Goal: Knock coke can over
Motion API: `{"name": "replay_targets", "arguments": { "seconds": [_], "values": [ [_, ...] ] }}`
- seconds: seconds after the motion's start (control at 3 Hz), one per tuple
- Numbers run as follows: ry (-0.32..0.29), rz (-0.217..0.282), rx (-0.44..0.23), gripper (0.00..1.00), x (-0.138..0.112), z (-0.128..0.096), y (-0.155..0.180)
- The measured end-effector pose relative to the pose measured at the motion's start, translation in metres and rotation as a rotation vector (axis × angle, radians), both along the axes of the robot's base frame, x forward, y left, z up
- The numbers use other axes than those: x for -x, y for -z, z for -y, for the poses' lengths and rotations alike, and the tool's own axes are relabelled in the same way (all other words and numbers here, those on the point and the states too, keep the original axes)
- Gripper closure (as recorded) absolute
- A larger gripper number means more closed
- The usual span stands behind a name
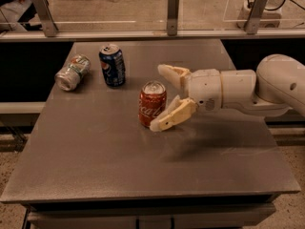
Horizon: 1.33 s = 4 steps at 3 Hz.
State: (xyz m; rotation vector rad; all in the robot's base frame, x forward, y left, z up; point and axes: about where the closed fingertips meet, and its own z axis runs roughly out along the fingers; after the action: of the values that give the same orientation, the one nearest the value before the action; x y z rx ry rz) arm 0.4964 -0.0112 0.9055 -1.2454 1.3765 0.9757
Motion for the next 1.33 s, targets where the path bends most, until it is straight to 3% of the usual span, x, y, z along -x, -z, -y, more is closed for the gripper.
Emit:
{"name": "replay_targets", "arguments": {
  "seconds": [0.67,1.0,1.33],
  "values": [
    [-0.012,-0.068,0.015,0.42,-0.002,-0.002,0.021],
    [-0.034,-0.115,0.035,0.64,-0.001,-0.018,0.027],
    [-0.041,-0.164,0.118,0.88,-0.002,-0.035,0.028]
  ]
}}
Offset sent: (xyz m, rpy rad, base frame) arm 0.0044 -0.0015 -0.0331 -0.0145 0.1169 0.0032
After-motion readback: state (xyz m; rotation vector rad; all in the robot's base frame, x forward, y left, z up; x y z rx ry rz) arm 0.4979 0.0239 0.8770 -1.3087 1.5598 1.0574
